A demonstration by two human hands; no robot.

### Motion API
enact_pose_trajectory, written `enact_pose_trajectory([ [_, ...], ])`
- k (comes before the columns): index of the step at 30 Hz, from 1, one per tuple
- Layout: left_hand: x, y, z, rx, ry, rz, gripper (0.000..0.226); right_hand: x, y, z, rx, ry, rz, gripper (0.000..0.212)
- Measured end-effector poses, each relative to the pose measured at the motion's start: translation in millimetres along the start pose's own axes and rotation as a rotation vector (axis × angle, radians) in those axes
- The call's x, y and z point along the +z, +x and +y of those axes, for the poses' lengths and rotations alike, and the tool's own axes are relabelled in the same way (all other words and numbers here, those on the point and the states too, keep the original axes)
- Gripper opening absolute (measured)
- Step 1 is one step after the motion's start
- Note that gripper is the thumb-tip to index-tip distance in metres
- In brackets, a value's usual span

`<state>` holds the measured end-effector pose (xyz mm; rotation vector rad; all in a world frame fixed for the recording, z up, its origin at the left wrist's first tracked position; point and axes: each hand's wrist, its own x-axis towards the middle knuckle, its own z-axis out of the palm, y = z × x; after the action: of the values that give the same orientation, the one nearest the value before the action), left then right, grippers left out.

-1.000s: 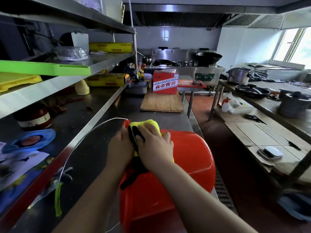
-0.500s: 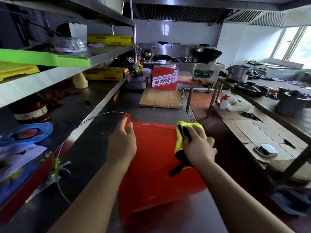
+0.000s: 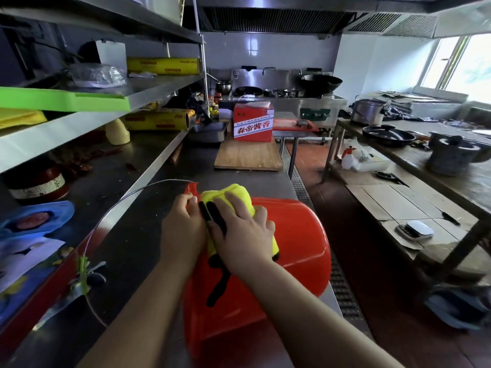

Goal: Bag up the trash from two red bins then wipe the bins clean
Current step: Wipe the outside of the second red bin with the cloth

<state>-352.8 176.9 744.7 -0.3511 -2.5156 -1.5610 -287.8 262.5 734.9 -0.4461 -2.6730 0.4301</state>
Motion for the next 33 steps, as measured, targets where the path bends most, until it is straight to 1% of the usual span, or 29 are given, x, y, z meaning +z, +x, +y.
enact_pose_trajectory([
  [3,0,-1,0,0.001,-0.006,0.015,0.031,1,-3,22,0.053,0.013,-0.002,0.047],
  [9,1,-5,1,0.006,-0.020,0.012,0.039,-8,-3,106,0.452,0.010,0.059,0.049],
  [11,1,-9,1,0.011,0.002,-0.023,0.042,-11,-3,123,0.532,0.018,0.067,0.046],
  [13,-1,-15,1,-0.002,0.006,-0.066,0.045,-10,-3,129,0.567,0.020,0.074,0.045],
  [16,-2,-30,-2,0.003,0.011,-0.101,0.049,-9,-4,129,0.582,0.003,0.083,0.044],
  [19,-2,-53,-11,0.062,0.035,-0.086,0.055,-9,-5,127,0.612,0.006,0.096,0.043],
  [22,-2,-65,-19,0.091,0.023,-0.085,0.067,-11,-7,124,0.612,0.016,0.118,0.043],
  [23,-2,-65,-19,0.097,0.029,-0.090,0.066,-12,-9,123,0.610,0.019,0.124,0.043],
  [25,-3,-62,-15,0.084,0.008,-0.086,0.056,-15,-12,120,0.598,0.032,0.132,0.045],
  [29,-5,-42,1,0.041,-0.079,-0.094,0.050,-30,-15,107,0.500,0.058,0.130,0.045],
  [33,3,-27,6,-0.001,-0.094,-0.096,0.046,-40,-12,69,0.296,0.069,0.060,0.045],
])
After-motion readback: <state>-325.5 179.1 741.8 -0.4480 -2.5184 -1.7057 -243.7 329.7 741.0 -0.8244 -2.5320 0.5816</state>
